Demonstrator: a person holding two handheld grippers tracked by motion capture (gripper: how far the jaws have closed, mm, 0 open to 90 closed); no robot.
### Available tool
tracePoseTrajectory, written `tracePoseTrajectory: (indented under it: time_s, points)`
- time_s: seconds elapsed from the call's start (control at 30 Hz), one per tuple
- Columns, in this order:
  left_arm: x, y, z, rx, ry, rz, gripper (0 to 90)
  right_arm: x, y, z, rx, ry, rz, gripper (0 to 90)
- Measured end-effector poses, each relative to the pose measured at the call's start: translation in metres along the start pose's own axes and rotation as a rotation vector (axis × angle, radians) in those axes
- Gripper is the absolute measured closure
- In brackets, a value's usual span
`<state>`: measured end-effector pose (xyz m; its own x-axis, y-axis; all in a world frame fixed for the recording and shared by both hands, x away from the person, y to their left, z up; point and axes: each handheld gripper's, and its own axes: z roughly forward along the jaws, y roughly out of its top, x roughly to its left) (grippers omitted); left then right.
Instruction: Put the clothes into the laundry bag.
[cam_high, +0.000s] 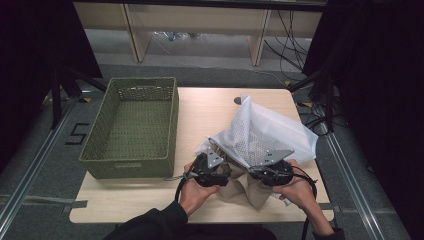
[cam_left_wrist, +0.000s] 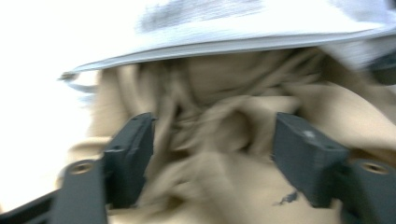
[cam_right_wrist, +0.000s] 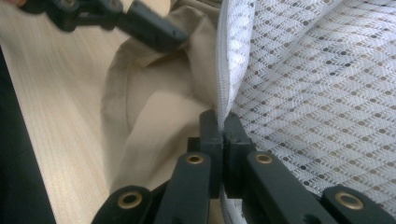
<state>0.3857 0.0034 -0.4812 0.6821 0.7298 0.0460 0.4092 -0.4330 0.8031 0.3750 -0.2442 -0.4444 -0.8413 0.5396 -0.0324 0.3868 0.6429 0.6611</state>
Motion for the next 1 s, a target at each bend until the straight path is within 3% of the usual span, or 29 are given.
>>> tracePoseTrajectory:
  time_s: [0.07,0.13,0.17,0.2,0.27,0.3,0.33,0.43,0.47,0.57,0.6,0.67,0.73,0.77,0.8,0.83,0.9,0.93,1.0]
  points:
    - [0.006,-0.002,0.010,0.004,-0.024,-0.087,22.6,0.000,0.001,0.001,0.015,0.005,-0.015,90.0]
    - [0.010,-0.003,0.021,0.029,-0.041,-0.080,24.2,0.001,0.001,0.003,0.006,0.003,-0.006,90.0]
    - [0.014,-0.003,0.025,0.074,-0.062,-0.015,30.3,0.001,0.000,0.003,0.009,0.008,-0.006,90.0]
    - [0.014,-0.003,0.031,0.053,-0.082,-0.011,36.6,0.001,0.000,0.004,0.013,0.003,-0.003,90.0]
    - [0.013,-0.003,0.039,0.029,-0.118,-0.019,63.9,0.000,0.000,0.004,0.025,0.020,-0.016,90.0]
    - [0.010,-0.003,0.041,0.020,-0.128,-0.044,71.7,0.001,0.000,0.005,0.019,0.011,-0.003,90.0]
    - [0.008,-0.003,0.042,0.016,-0.131,-0.041,78.8,0.000,-0.001,0.007,0.018,0.012,-0.018,90.0]
    - [-0.002,-0.002,0.039,-0.005,-0.156,-0.039,86.3,0.000,-0.002,0.010,0.034,0.019,-0.021,90.0]
    - [-0.009,-0.003,0.037,-0.014,-0.172,-0.047,87.0,0.000,-0.003,0.009,0.050,0.021,-0.007,90.0]
    - [-0.025,-0.005,0.031,-0.001,-0.208,-0.019,87.0,0.000,-0.005,0.011,0.055,0.025,-0.008,90.0]
    - [-0.030,-0.005,0.029,0.006,-0.227,-0.007,87.0,-0.001,-0.006,0.012,0.057,0.026,-0.032,90.0]
    - [-0.037,-0.007,0.030,-0.010,-0.224,-0.004,86.7,0.000,-0.008,0.013,0.076,0.034,-0.016,90.0]
    - [-0.034,-0.006,0.033,-0.007,-0.228,0.000,86.0,-0.001,-0.009,0.015,0.080,0.031,-0.037,90.0]
    - [-0.032,-0.005,0.035,-0.005,-0.221,-0.028,85.1,0.001,-0.010,0.015,0.088,0.030,-0.019,90.0]
    - [-0.030,-0.005,0.036,0.000,-0.232,-0.049,83.1,0.000,-0.010,0.017,0.091,0.027,-0.039,90.0]
    - [-0.029,-0.005,0.036,0.001,-0.262,-0.062,78.6,0.002,-0.011,0.018,0.107,0.024,-0.017,90.0]
    - [-0.026,-0.004,0.028,0.013,-0.273,-0.035,69.8,0.000,-0.011,0.019,0.104,0.016,-0.032,90.0]
    - [-0.025,-0.002,0.021,0.003,-0.286,-0.034,64.5,0.001,-0.011,0.019,0.112,0.006,-0.011,90.0]
    - [-0.019,0.000,0.007,-0.001,-0.275,-0.021,55.2,-0.002,-0.012,0.019,0.117,-0.001,-0.023,90.0]
